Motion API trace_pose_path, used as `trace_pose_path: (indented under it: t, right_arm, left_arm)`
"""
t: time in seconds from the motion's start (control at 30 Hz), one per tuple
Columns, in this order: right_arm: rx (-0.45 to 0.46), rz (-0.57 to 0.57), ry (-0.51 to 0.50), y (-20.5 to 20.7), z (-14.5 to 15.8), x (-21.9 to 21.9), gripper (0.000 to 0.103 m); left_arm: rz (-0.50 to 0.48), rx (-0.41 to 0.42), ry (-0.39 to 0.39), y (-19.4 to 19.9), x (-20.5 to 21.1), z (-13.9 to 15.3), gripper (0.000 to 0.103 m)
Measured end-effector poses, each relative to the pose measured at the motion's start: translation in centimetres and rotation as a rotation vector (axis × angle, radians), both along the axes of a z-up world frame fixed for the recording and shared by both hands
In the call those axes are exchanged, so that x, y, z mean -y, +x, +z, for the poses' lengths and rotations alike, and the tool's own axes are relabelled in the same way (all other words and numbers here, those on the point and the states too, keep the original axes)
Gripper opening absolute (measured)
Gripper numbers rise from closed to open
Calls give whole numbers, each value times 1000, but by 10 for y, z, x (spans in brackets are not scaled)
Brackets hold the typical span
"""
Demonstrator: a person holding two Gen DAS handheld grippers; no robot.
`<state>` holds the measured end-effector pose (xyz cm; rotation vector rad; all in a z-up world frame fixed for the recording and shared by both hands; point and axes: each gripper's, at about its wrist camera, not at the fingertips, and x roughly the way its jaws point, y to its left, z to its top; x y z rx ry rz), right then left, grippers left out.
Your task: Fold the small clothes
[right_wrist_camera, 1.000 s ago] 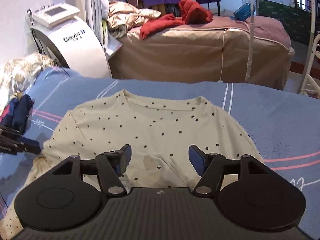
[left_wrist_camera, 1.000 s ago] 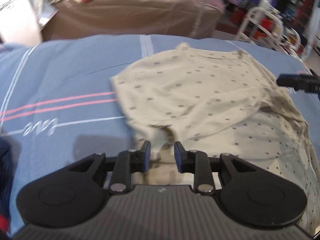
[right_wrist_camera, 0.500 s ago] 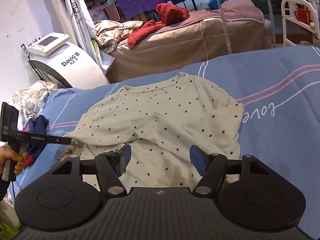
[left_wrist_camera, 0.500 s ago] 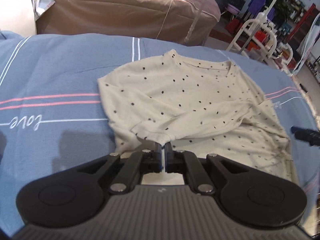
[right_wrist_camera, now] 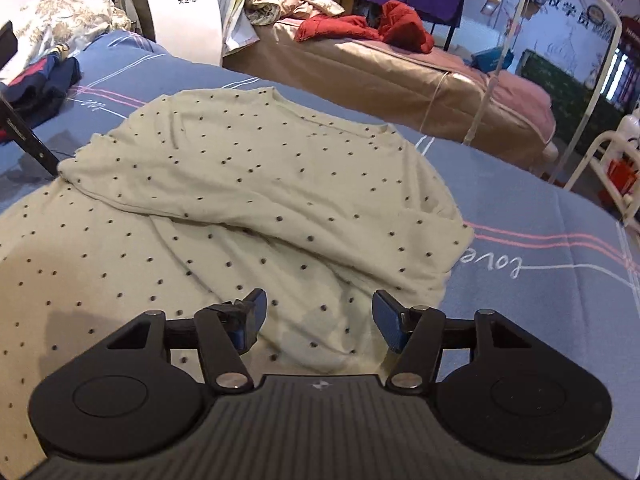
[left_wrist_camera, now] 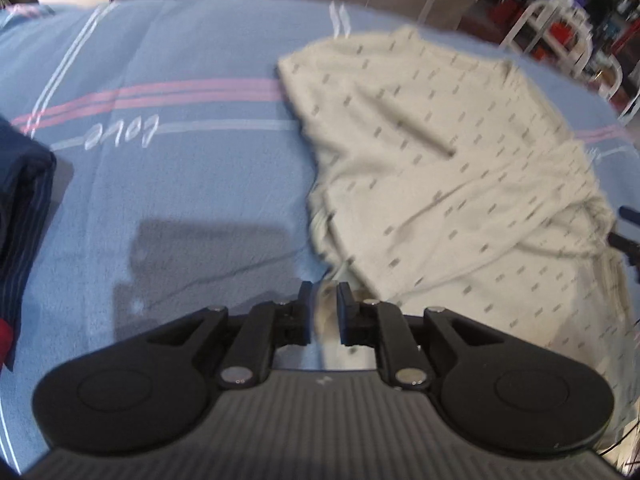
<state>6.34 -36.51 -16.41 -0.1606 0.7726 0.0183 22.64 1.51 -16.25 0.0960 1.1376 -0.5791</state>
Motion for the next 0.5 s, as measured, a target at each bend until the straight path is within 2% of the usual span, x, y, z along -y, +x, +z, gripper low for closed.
trace_pose_path:
  t: [0.07, 0.2, 0.3, 0.37, 0.43, 0.47, 0.5]
  right_arm:
    - [11, -45, -29, 3, 1, 6, 82]
    - [3, -65, -104, 10, -6, 7, 71]
    - [-16, -38, -159, 18, -14, 4, 52]
    - [-43, -11, -227, 24, -22, -1, 46]
    - [-59, 4, -295, 29, -29, -4, 45]
    - [-79, 26, -322, 32, -33, -5, 33]
    - [-91, 51, -338, 32, -35, -6, 7]
  left_arm:
    - [-12, 39, -19, -5, 7, 13, 27]
    - [-53, 86, -50, -9, 32, 17, 40]
    - [-27, 61, -6, 1, 52, -5, 41]
    - [-19, 48, 8, 4, 63, -19, 41]
    - [-22, 61, 36, 4, 69, -27, 41]
    - [-30, 69, 50, 3, 72, -28, 42]
    - [-40, 80, 60, 2, 74, -29, 43]
